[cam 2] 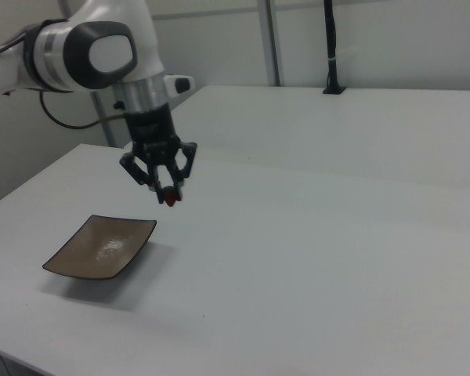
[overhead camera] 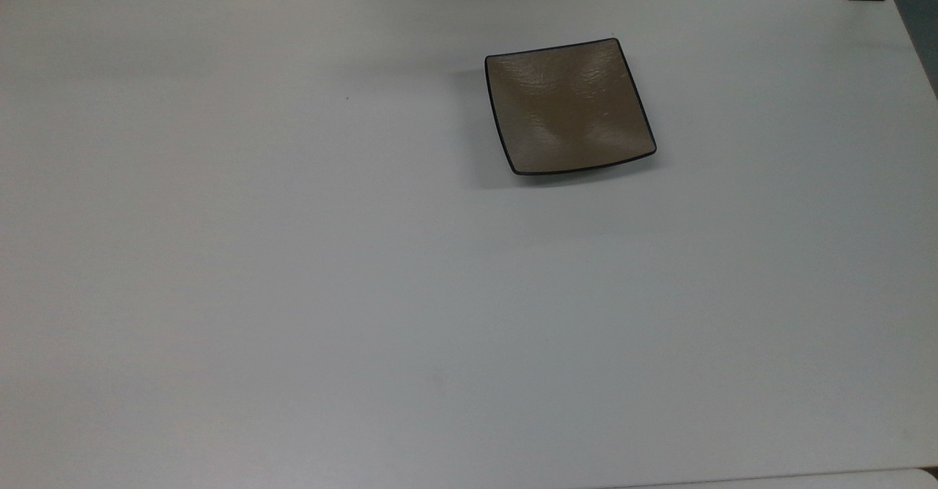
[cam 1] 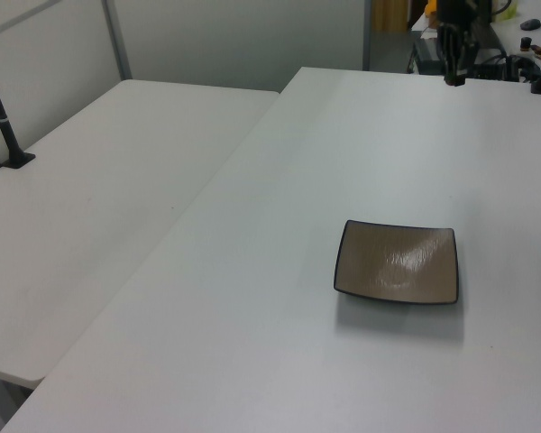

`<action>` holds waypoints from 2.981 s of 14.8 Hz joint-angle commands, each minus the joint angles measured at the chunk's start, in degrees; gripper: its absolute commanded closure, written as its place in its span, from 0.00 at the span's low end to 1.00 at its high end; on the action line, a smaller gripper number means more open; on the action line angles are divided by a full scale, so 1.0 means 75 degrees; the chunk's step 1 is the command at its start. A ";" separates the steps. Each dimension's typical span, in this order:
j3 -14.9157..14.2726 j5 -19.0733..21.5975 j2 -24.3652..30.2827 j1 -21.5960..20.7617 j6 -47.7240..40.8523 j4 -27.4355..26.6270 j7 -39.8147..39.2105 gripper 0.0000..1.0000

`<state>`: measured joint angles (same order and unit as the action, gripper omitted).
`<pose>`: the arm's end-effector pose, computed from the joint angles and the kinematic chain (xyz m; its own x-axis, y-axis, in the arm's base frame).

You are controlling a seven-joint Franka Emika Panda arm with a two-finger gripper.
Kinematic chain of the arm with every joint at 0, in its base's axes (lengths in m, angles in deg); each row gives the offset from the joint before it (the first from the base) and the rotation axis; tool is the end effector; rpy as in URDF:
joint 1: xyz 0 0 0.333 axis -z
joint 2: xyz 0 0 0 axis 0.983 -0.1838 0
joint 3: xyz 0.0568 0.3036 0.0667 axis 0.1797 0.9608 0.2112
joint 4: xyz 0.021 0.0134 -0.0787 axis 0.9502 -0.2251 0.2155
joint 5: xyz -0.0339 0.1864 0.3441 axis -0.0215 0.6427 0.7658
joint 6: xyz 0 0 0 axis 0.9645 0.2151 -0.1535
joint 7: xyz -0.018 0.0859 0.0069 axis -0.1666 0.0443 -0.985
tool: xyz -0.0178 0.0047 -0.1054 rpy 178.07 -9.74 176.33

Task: Strawberries on a ceramic plate
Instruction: 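Lift the strawberry and carry it over the brown ceramic plate, then lower the strawberry onto the plate center and open the gripper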

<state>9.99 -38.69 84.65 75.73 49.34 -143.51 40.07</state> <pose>0.5156 -0.0023 0.5751 0.8116 0.5734 -0.1120 0.5794 -0.8146 0.0284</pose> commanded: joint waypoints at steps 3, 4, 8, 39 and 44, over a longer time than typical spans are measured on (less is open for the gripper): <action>0.0062 0.0519 -0.0245 -0.0892 -0.0121 0.0202 0.1890 0.96; 0.0097 0.0613 -0.0280 -0.1009 -0.0109 0.0202 0.2102 0.96; 0.0623 0.0766 -0.0841 -0.1478 0.0371 0.0191 0.3355 0.95; 0.1116 0.0743 -0.3292 -0.2698 0.3196 -0.0255 0.5737 0.02; 0.1105 0.0743 -0.2965 -0.2686 0.3079 -0.0196 0.5737 0.00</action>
<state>18.72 -33.61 59.54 56.11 72.19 -144.42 82.11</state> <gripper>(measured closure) 0.009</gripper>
